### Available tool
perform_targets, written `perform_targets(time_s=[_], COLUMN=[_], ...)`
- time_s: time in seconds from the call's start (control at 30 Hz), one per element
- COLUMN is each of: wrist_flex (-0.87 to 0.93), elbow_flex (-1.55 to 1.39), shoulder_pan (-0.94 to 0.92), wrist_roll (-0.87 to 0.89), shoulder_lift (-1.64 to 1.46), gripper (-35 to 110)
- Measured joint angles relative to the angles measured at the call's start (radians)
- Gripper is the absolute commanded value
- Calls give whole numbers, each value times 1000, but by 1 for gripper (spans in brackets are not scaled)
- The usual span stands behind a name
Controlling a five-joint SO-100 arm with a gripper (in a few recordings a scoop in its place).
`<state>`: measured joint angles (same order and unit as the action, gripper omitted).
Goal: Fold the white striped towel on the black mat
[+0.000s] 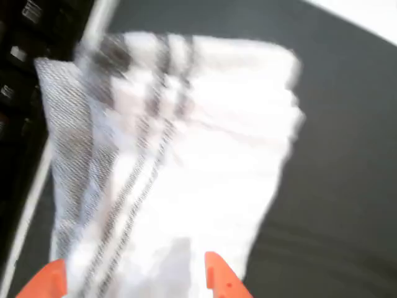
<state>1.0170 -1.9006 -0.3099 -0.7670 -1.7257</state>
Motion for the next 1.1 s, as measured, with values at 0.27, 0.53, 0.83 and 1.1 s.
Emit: perform_targets(time_s=[0.27, 0.53, 0.83, 1.1], wrist_flex=[-173, -410, -563, -546], elbow_flex=[-321, -368, -359, -313], shoulder_pan=[-41, -35, 21, 63], wrist_roll=[-23, -23, 15, 95], shoulder_lift=[-81, 57, 140, 140], gripper=[36, 34, 18, 0])
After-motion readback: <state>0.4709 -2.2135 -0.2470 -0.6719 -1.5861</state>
